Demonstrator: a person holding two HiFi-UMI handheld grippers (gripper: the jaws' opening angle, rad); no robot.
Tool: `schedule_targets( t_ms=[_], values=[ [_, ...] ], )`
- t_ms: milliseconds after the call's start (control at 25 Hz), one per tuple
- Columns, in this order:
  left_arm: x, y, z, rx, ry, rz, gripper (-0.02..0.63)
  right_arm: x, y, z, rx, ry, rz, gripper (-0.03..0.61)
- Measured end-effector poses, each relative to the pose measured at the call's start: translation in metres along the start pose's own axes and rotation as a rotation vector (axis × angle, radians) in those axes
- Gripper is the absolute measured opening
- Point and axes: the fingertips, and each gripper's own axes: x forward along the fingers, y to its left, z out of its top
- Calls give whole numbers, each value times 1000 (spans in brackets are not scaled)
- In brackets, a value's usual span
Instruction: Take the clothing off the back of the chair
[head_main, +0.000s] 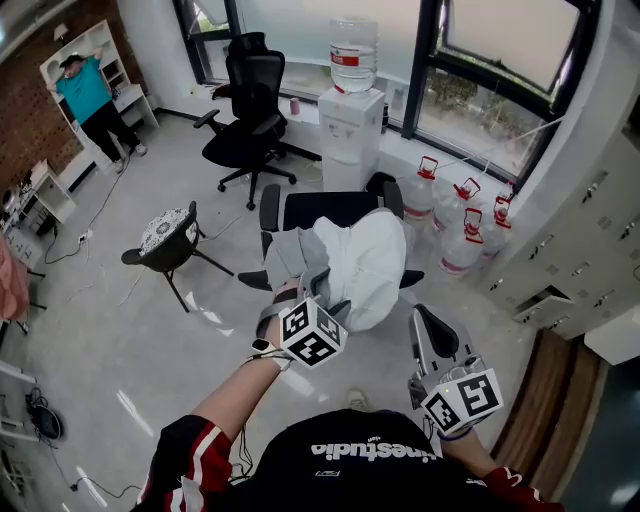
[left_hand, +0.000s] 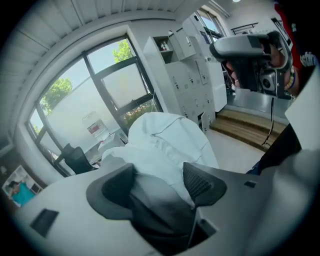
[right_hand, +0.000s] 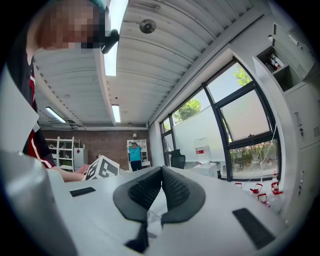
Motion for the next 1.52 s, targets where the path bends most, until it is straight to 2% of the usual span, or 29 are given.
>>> schedule_targets(
  t_ms=[240, 400, 800, 960, 1080, 1280, 1520],
  values=[
    [12, 8, -4, 77, 39, 100, 296, 3, -4, -1, 12, 5, -5, 15],
    [11, 8, -6, 96, 45, 104, 288, 5, -3, -2, 12, 10, -4, 14],
    [-8, 8, -3, 55, -8, 91, 82, 7, 8, -2, 12, 7, 22, 14],
    [-12, 6, -2, 51, -30, 115, 59, 4, 12, 2, 8, 2, 28, 15],
    [-18, 7, 3, -1, -73, 109, 54, 2, 12, 6, 6, -3, 27, 14],
    [-36, 9, 10, -141, -195, 92, 52, -3, 14, 4, 8, -6, 25, 15],
    [-74, 22, 26, -300, -426, 94, 51, -5, 20, 5, 8, -7, 38, 15]
  ],
)
